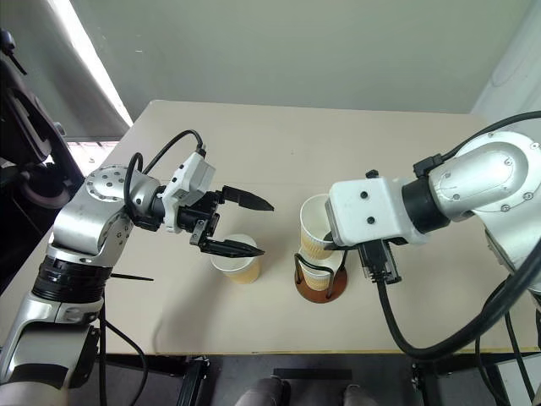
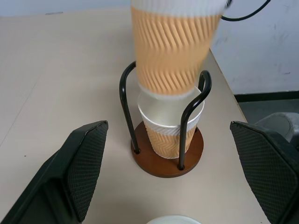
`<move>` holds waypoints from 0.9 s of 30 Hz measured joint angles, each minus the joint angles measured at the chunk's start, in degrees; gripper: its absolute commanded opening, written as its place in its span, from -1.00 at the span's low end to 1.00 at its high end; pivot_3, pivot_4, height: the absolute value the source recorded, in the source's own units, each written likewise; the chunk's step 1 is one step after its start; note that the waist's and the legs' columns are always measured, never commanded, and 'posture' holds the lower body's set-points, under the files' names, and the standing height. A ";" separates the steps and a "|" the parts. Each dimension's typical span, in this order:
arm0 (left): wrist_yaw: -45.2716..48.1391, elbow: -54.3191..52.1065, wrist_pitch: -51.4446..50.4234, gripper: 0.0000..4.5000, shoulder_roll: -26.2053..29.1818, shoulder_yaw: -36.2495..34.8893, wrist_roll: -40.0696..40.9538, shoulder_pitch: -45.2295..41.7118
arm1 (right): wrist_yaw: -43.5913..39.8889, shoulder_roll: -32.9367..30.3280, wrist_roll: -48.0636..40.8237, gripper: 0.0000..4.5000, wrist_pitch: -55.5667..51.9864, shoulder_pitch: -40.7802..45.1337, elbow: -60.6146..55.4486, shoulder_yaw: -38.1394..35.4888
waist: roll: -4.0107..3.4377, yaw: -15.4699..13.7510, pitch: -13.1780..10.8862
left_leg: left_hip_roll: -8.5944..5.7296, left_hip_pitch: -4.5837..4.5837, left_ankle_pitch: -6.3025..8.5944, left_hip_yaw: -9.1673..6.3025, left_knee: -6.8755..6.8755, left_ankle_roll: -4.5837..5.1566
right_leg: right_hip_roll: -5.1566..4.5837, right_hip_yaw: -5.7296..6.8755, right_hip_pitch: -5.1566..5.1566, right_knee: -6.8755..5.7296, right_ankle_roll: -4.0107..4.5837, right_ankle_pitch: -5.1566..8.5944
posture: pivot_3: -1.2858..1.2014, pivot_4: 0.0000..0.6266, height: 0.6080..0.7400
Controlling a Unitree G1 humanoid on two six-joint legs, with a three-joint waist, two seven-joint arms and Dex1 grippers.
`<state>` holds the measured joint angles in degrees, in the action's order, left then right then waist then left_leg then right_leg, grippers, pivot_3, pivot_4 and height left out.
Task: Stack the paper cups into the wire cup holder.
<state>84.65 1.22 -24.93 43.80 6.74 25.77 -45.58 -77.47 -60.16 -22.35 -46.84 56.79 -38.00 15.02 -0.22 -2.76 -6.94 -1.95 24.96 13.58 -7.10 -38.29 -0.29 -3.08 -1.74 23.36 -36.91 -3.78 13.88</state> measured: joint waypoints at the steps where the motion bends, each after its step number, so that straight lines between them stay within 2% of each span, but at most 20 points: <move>1: -0.01 -0.01 0.00 1.00 0.00 0.00 0.00 0.00 | 0.02 -0.03 0.16 -0.98 0.40 -0.32 -0.03 0.08 | 0.00 0.00 0.00 | 0.00 0.00 0.00 0.00 0.00 0.00 | 0.00 0.00 0.00 0.00 0.00 0.00 | 0.03 -0.52 1.00; 14: -0.09 -0.04 -0.01 1.00 0.01 0.00 0.00 0.00 | -0.01 -0.97 3.31 -0.98 5.19 -4.41 0.17 2.19 | 0.00 0.08 0.00 | 0.00 -0.01 0.00 0.00 0.00 0.00 | 0.00 0.00 0.00 -0.02 0.00 0.00 | 0.03 -0.52 1.00; 18: -0.24 -0.14 -0.01 1.00 0.04 0.00 -0.01 0.01 | 0.90 0.69 3.93 -0.42 5.25 -4.41 0.53 2.45 | 0.00 0.12 0.00 | 0.00 -0.01 0.00 0.00 0.00 0.00 | 0.00 0.00 0.00 -0.01 0.00 0.00 | 0.03 -0.52 1.00; 24: -0.55 -0.24 -0.06 1.00 0.07 -0.01 0.00 0.04 | 2.04 2.42 4.28 0.54 4.97 -4.34 1.56 3.06 | 0.00 0.12 0.00 | 0.00 -0.01 0.00 0.00 0.00 0.00 | 0.00 0.00 0.00 -0.01 0.00 0.00 | 0.03 -0.52 1.00; 27: -1.46 -0.98 -0.22 1.00 0.10 -0.07 0.01 0.36 | 3.95 4.30 4.40 0.54 3.89 -4.19 2.42 2.96 | 0.00 0.17 0.00 | 0.00 -0.02 0.00 0.00 0.00 0.00 | 0.00 0.00 0.00 -0.01 0.00 0.00 | 0.03 -0.52 1.00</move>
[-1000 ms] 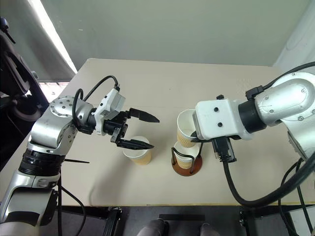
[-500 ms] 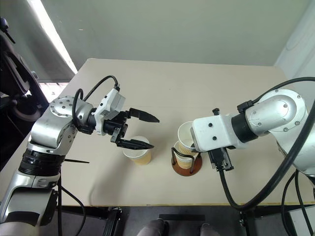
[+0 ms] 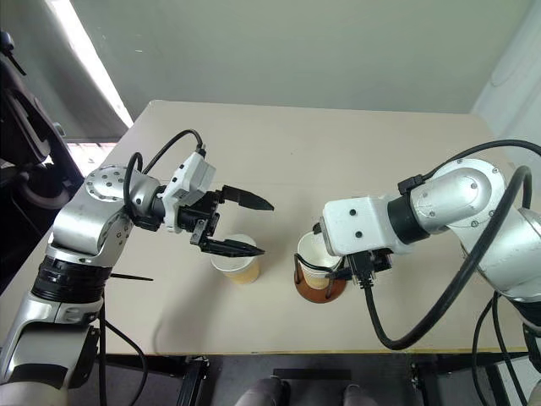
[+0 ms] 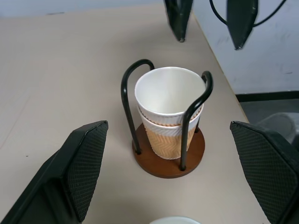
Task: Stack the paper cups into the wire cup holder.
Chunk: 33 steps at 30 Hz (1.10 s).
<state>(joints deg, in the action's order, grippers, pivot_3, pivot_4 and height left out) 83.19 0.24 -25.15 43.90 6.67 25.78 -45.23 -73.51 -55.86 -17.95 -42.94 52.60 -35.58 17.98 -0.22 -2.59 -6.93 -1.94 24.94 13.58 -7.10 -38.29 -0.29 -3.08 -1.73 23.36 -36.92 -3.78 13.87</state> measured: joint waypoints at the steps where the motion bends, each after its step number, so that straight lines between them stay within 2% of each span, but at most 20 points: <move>1: -0.14 -0.36 -0.09 1.00 0.05 -0.01 0.03 0.24 | 0.77 0.61 -0.08 0.54 -0.63 0.04 0.38 -0.23 | 0.00 0.00 0.00 | 0.00 0.00 0.00 0.00 0.00 0.00 | 0.00 0.00 0.00 0.00 0.00 0.00 | 0.03 -0.52 1.00; 9: 0.90 -6.55 0.64 1.00 8.04 -0.74 -1.29 4.91 | 7.53 5.71 -9.72 0.54 -12.34 2.11 1.34 -10.31 | 0.00 0.32 0.00 | 0.01 0.00 -0.01 -0.01 0.05 -0.02 | 0.03 -0.01 0.03 0.03 0.03 0.02 | 0.03 -0.52 1.00; 17: 3.84 -7.38 4.69 1.00 11.83 0.33 -4.46 5.28 | 11.21 6.85 -22.41 0.54 -20.77 3.28 0.33 -18.05 | 0.00 0.33 0.00 | -0.01 0.00 0.00 -0.02 0.08 -0.05 | 0.03 -0.01 0.07 0.00 0.10 0.06 | 0.03 -0.52 1.00; 25: 6.70 -2.88 10.32 1.00 15.86 2.12 -8.99 6.57 | 15.10 6.09 -27.86 0.54 -21.90 0.85 -1.67 -19.12 | 0.00 0.54 0.00 | 0.01 0.00 -0.01 -0.02 0.12 -0.09 | 0.02 -0.02 0.10 -0.01 0.14 0.08 | 0.03 -0.52 1.00; 33: 6.85 1.17 17.20 1.00 16.00 6.08 -13.85 6.70 | 18.54 6.11 -29.05 0.54 -20.46 -1.39 -2.12 -19.10 | 0.00 0.54 0.00 | 0.00 0.03 -0.01 -0.04 0.12 -0.09 | 0.02 -0.01 0.15 -0.02 0.15 0.08 | 0.03 -0.52 1.00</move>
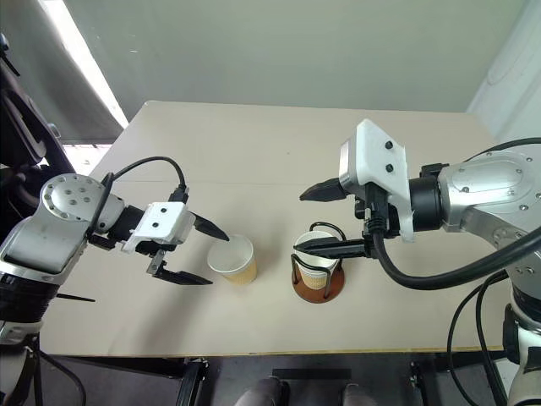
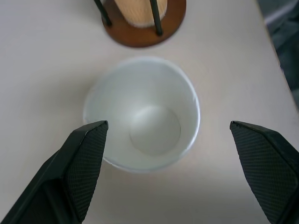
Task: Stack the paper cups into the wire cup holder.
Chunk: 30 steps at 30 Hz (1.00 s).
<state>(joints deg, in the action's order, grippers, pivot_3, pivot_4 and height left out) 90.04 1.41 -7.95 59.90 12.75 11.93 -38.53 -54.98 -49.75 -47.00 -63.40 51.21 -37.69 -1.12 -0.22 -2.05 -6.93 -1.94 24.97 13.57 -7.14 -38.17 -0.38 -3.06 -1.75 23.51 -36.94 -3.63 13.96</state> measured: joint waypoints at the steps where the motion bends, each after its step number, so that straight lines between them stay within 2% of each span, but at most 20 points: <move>1: 0.02 0.13 0.66 1.00 -0.19 0.39 -0.20 0.01 | 0.19 -0.02 -0.03 0.54 0.27 -0.40 -0.09 0.00 | 0.00 0.00 0.00 | 0.00 0.01 0.00 0.00 0.00 0.00 | 0.00 0.00 0.00 0.00 0.00 0.00 | 0.03 -0.52 1.00; 19: -0.11 1.57 5.76 1.00 -4.27 2.23 -2.82 1.50 | 1.03 -4.20 -1.30 0.54 2.33 -3.28 -0.87 -0.02 | 0.00 0.04 0.00 | 0.00 0.03 0.02 0.01 0.01 -0.03 | -0.01 0.00 0.02 -0.02 -0.01 0.00 | 0.03 -0.52 1.00; 22: -0.07 1.60 7.22 0.73 -4.27 2.25 -3.20 2.18 | 1.18 -4.36 -1.52 0.56 2.45 -3.27 -0.84 -0.02 | 0.00 0.05 0.00 | 0.00 0.02 0.02 0.01 0.01 -0.03 | 0.00 0.00 0.03 -0.02 -0.01 0.00 | 0.03 -0.52 1.00; 30: -0.01 4.14 10.37 -0.57 -4.28 3.27 -4.65 2.73 | 2.13 -4.88 -1.86 0.56 2.58 -3.46 -0.75 -0.03 | 0.00 0.04 0.00 | 0.00 0.03 0.02 0.01 0.00 -0.02 | 0.00 0.00 0.03 -0.02 0.00 0.00 | 0.03 -0.52 1.00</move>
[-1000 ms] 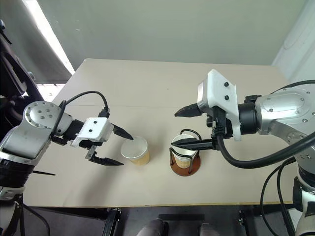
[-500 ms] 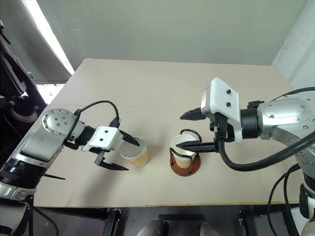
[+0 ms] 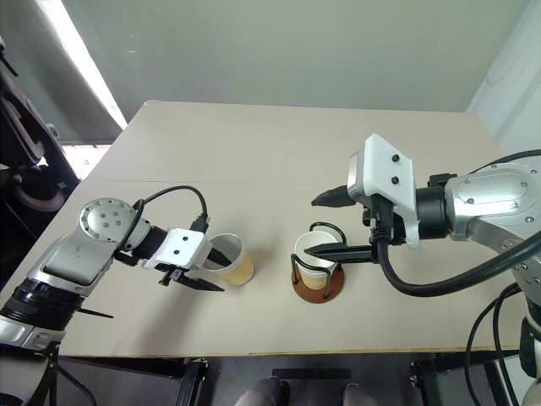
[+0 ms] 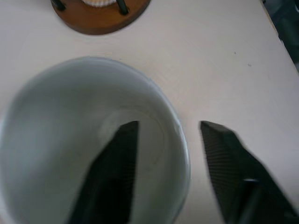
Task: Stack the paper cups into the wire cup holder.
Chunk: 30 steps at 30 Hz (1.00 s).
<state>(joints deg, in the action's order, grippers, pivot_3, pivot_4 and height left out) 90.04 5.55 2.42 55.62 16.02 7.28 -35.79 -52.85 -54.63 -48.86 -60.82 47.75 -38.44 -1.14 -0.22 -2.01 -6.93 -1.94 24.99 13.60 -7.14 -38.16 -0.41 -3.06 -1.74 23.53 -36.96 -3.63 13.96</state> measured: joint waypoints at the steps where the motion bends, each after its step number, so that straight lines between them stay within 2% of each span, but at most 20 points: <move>1: 0.00 0.06 0.02 -0.73 -0.02 0.00 0.00 0.00 | 0.06 -0.19 -0.11 0.56 0.00 -0.26 0.06 -0.02 | 0.00 0.00 0.00 | 0.00 0.00 0.00 0.00 0.00 0.00 | 0.00 0.00 0.00 0.00 0.00 0.00 | 0.03 -0.52 1.00; 3: 0.00 0.20 0.00 -0.99 -0.20 -0.04 0.08 -0.14 | 0.06 -0.44 -0.14 0.56 0.37 -1.36 0.18 -0.17 | 0.01 -0.01 0.01 | 0.00 -0.01 0.00 0.00 0.00 0.00 | 0.00 0.00 -0.01 -0.01 0.00 0.00 | 0.03 -0.52 1.00; 12: 0.42 -1.74 -7.08 -0.99 -0.60 -0.02 5.61 -3.90 | -3.18 -4.82 1.90 0.56 6.20 -7.87 2.22 -1.22 | 0.02 -0.08 0.01 | 0.00 0.02 0.01 0.03 -0.01 -0.03 | -0.01 0.00 -0.01 -0.01 0.00 0.00 | 0.03 -0.52 1.00; 18: 0.50 -3.42 -12.79 -0.99 -0.65 0.08 11.25 -10.58 | -6.44 -8.78 1.97 0.56 8.01 -10.68 2.67 -2.23 | 0.01 -0.14 0.01 | 0.00 0.03 0.02 0.03 0.00 -0.03 | -0.01 0.00 -0.01 -0.02 -0.01 -0.01 | 0.03 -0.52 1.00; 24: 0.55 -3.15 -17.57 -0.99 -3.26 0.26 16.39 -19.14 | -7.71 -11.40 2.77 0.56 8.82 -12.54 3.47 -2.51 | 0.01 -0.26 0.01 | 0.00 0.05 0.02 0.05 -0.03 -0.02 | -0.03 0.00 -0.04 0.01 -0.06 -0.03 | 0.03 -0.52 1.00; 30: 0.57 -0.91 -18.00 -0.99 -5.68 4.41 20.40 -26.19 | -7.84 -12.10 2.97 0.56 8.96 -13.49 3.57 -2.70 | 0.02 -0.27 0.01 | 0.01 0.05 0.02 0.05 -0.03 -0.01 | -0.03 0.00 -0.04 0.03 -0.08 -0.04 | 0.03 -0.52 1.00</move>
<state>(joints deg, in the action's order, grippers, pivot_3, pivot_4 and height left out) 90.61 4.65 -15.57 49.94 20.43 27.68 -61.99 -60.69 -66.73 -45.88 -51.86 34.26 -34.87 -3.84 -0.20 -2.28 -6.92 -1.93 25.04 13.61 -7.09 -38.19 -0.42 -3.09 -1.74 23.49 -36.93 -3.72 13.91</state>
